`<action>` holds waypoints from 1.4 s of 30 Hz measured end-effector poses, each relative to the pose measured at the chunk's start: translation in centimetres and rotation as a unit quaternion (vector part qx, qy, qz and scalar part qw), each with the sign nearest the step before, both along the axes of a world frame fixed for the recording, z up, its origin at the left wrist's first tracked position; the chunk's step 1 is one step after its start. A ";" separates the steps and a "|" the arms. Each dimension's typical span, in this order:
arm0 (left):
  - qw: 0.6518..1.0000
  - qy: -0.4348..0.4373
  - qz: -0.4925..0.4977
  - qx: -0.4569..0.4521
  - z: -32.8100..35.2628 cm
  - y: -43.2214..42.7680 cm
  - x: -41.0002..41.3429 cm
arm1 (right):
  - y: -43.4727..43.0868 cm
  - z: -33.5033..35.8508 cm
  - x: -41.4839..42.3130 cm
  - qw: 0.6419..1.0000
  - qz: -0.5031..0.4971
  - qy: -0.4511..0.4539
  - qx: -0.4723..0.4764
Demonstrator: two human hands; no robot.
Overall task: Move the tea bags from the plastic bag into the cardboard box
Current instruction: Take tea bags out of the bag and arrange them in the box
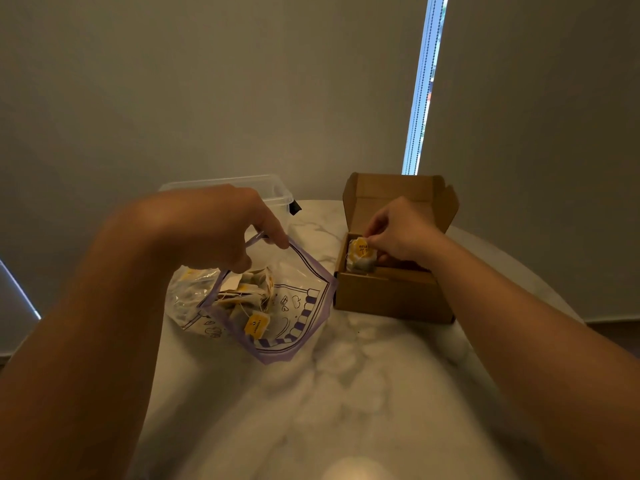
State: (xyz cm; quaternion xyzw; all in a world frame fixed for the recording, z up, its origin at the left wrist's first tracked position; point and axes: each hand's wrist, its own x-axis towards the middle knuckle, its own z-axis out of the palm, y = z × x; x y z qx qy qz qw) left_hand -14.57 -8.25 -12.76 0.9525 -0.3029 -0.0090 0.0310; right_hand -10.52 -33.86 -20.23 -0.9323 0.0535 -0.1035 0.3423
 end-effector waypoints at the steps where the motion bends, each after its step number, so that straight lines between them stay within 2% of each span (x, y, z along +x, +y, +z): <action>1: 1.000 -0.002 -0.001 0.000 0.0 0.0 0.0 | 0.3 -0.3 0.4 1.000 0.006 0.010 -0.007; 8: 1.000 0.002 -0.004 -0.006 -0.1 0.1 0.2 | 0.7 -2.2 2.6 0.997 0.013 0.013 -0.070; 12: 1.000 0.004 -0.007 -0.002 -0.2 0.0 0.1 | 0.3 -2.6 3.0 0.989 -0.026 -0.032 -0.143; 18: 1.000 -0.003 -0.011 0.003 -0.1 -0.1 0.1 | -0.4 -2.0 1.5 0.978 -0.042 -0.096 -0.178; 21: 1.000 -0.009 -0.010 0.003 -0.1 -0.2 -0.1 | 0.0 -0.9 -1.0 0.977 -0.039 -0.146 -0.149; 25: 1.000 -0.014 -0.007 0.009 0.0 -0.2 -0.1 | 2.9 0.8 -6.4 0.981 0.011 -0.188 -0.054; 29: 1.000 -0.027 -0.008 0.008 -0.1 -0.2 -0.2 | 7.1 1.8 -10.6 0.978 0.147 -0.143 0.039; 32: 0.999 -0.031 -0.005 0.013 -0.2 -0.1 0.0 | 10.1 0.6 -11.2 0.977 0.200 -0.076 -0.011; 39: 1.000 -0.025 -0.004 0.016 -0.4 -0.2 0.3 | 13.3 -1.9 -7.0 0.977 0.154 0.014 -0.144; 42: 1.000 -0.023 -0.004 0.019 -0.3 -0.2 0.3 | 13.9 -2.1 -6.2 0.976 0.140 0.027 -0.165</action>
